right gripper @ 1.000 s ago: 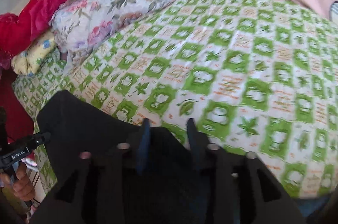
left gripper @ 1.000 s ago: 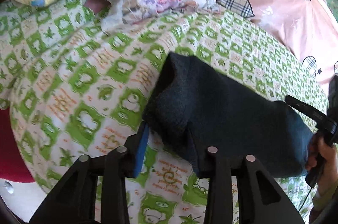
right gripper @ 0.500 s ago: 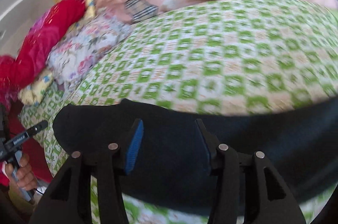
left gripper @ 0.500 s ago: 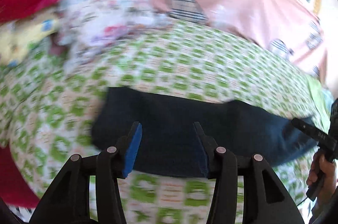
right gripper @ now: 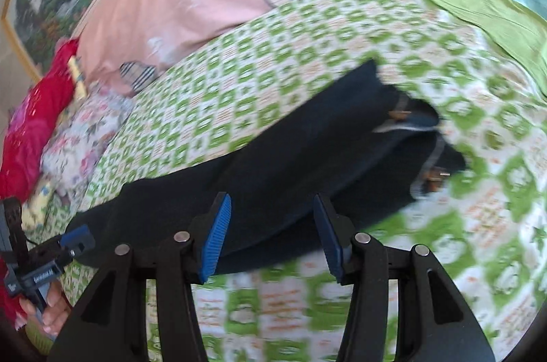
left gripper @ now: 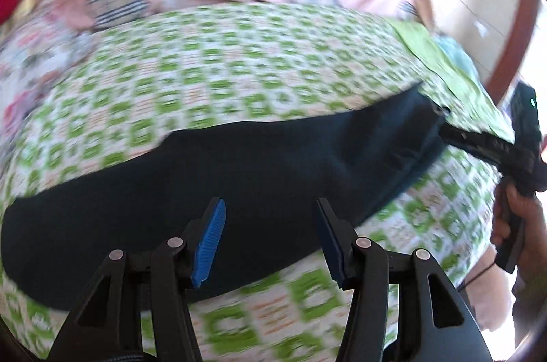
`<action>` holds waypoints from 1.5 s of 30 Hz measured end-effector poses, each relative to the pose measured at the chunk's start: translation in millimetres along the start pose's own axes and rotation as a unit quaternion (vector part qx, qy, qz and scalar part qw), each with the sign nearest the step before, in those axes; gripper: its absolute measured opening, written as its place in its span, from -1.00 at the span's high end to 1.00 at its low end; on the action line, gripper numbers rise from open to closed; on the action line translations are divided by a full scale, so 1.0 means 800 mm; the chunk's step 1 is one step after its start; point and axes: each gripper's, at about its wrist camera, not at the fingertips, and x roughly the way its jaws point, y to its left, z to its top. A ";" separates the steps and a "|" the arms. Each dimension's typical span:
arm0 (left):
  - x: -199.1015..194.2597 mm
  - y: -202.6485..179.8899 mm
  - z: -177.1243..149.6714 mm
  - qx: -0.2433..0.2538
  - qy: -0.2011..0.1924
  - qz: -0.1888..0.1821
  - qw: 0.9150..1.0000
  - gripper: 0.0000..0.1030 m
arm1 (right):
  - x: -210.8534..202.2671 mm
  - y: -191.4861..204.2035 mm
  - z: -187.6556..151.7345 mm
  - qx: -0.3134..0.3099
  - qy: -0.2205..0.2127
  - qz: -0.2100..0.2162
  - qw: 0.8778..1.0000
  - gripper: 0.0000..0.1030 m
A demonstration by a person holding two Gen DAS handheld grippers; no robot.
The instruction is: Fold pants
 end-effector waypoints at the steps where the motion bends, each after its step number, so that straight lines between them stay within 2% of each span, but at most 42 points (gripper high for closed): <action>1: 0.009 -0.018 0.006 0.019 0.007 -0.012 1.000 -0.06 | -0.002 -0.009 0.002 0.009 -0.003 -0.003 1.000 -0.02; 3: 0.019 -0.037 0.006 0.046 0.016 -0.024 0.999 -0.06 | -0.005 -0.018 0.006 0.016 -0.007 -0.007 1.000 -0.03; 5: 0.034 -0.065 0.012 0.085 0.027 -0.036 0.995 -0.06 | -0.006 -0.026 0.011 0.025 -0.012 -0.006 1.000 -0.04; 10: 0.070 -0.110 0.020 0.145 0.050 -0.058 0.986 -0.06 | 0.002 -0.055 0.020 0.057 -0.013 -0.022 0.998 -0.05; 17: 0.115 -0.131 0.026 0.185 0.080 -0.062 0.977 -0.05 | 0.012 -0.079 0.032 0.085 -0.019 -0.015 0.996 -0.05; 21: 0.127 -0.138 0.026 0.201 0.092 -0.077 0.972 -0.05 | 0.016 -0.087 0.037 0.103 -0.028 -0.010 0.994 -0.05; 24: 0.141 -0.146 0.026 0.215 0.100 -0.069 0.969 -0.04 | 0.020 -0.090 0.037 0.108 -0.031 -0.007 0.994 -0.05; 27: 0.151 -0.148 0.025 0.221 0.106 -0.064 0.967 0.13 | 0.021 -0.090 0.037 0.109 -0.034 -0.006 0.993 -0.05; 29: 0.152 -0.149 0.024 0.227 0.107 -0.067 0.966 0.51 | 0.021 -0.090 0.038 0.108 -0.035 -0.006 0.993 -0.05; 30: 0.150 -0.149 0.024 0.227 0.109 -0.069 0.965 0.59 | 0.021 -0.089 0.037 0.106 -0.037 -0.007 0.994 -0.04; 31: 0.150 -0.149 0.025 0.227 0.109 -0.070 0.965 0.68 | 0.021 -0.088 0.037 0.104 -0.039 -0.011 0.994 0.05; 32: 0.150 -0.148 0.026 0.226 0.109 -0.067 0.966 0.78 | 0.021 -0.087 0.037 0.100 -0.039 -0.016 0.994 0.32; 33: 0.149 -0.146 0.028 0.220 0.108 -0.068 0.967 0.81 | 0.021 -0.087 0.038 0.098 -0.037 -0.014 0.994 0.51; 34: 0.150 -0.143 0.031 0.213 0.108 -0.072 0.968 0.82 | 0.020 -0.086 0.038 0.098 -0.035 -0.009 0.994 0.79; 39: 0.129 -0.136 0.040 0.203 0.091 -0.085 0.971 0.86 | -0.010 -0.075 0.036 0.077 -0.056 0.001 0.995 0.85; 45: 0.125 -0.146 0.033 0.219 0.090 -0.091 0.967 0.86 | -0.030 -0.080 0.023 0.080 -0.055 -0.010 0.995 0.86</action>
